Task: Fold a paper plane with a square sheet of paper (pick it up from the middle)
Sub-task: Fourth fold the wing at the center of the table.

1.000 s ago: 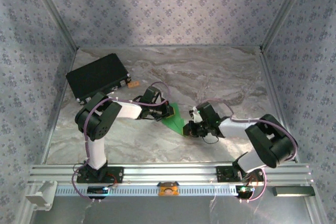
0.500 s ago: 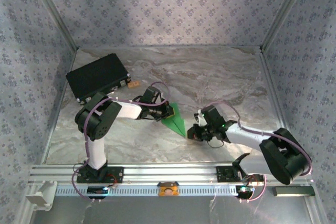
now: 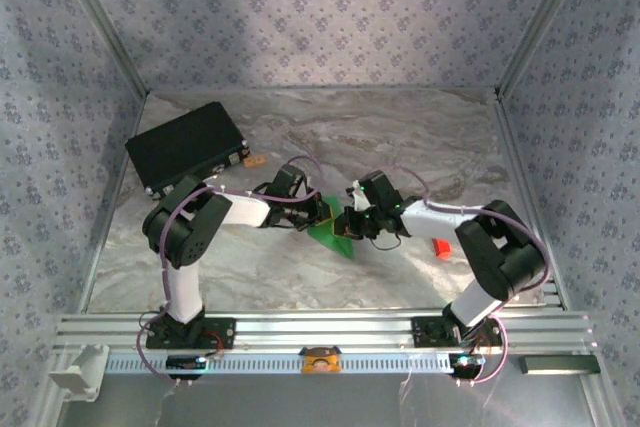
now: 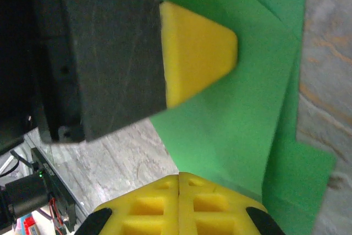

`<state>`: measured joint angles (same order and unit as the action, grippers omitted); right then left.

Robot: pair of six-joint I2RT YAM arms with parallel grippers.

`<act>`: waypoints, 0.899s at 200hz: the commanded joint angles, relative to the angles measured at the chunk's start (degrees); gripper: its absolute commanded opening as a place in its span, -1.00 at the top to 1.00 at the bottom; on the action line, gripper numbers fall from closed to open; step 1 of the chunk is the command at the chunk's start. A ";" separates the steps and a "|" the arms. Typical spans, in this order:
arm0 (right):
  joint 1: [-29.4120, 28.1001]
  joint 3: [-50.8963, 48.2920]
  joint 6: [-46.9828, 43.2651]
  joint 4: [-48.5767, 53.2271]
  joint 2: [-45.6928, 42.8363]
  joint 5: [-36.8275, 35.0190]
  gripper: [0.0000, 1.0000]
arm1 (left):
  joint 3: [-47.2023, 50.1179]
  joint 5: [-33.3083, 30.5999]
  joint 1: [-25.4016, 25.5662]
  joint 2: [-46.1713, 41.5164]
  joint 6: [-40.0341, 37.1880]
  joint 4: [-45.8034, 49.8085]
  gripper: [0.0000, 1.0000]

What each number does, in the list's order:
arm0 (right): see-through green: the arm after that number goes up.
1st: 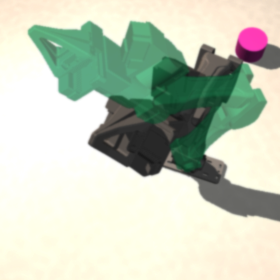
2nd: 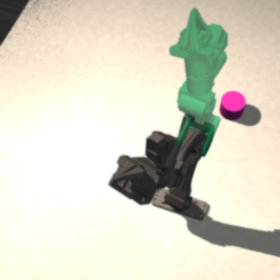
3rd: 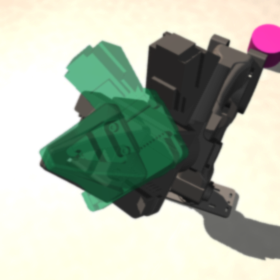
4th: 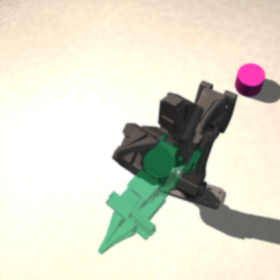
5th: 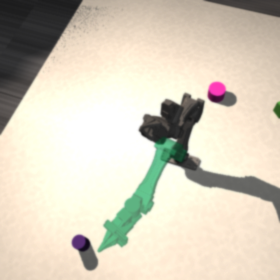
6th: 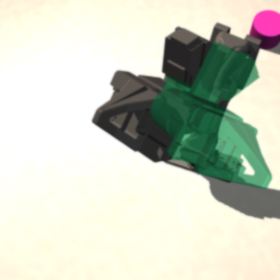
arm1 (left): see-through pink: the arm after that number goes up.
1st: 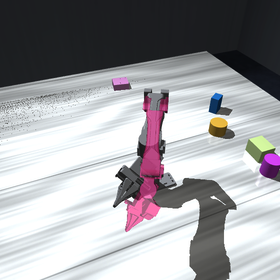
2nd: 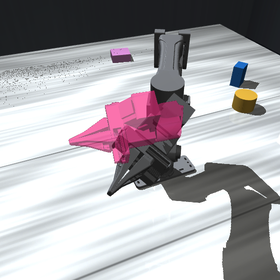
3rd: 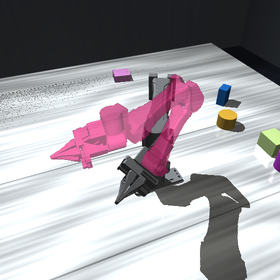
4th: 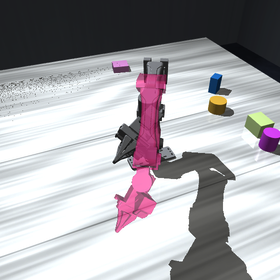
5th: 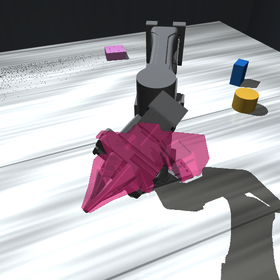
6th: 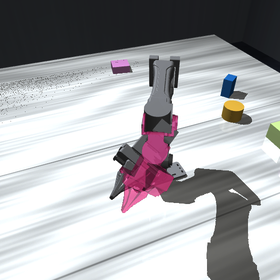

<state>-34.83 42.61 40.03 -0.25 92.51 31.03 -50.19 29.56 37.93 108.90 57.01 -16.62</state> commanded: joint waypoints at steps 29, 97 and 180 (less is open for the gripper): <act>-0.13 0.74 -1.00 0.70 5.20 -0.70 0.86 | 1.82 -3.56 -0.15 1.66 -0.85 3.95 0.98; 0.90 -9.10 1.26 -4.09 5.33 -1.65 0.90 | -1.09 -3.21 -1.32 -0.10 -2.10 5.61 0.95; 1.94 -9.96 3.02 -7.39 6.02 -0.66 1.00 | -2.15 -2.80 0.68 -6.26 -4.84 10.30 1.00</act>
<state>-33.23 35.38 41.67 -13.45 96.27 33.28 -52.93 26.13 37.43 103.57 52.97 -7.57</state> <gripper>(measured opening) 0.061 0.048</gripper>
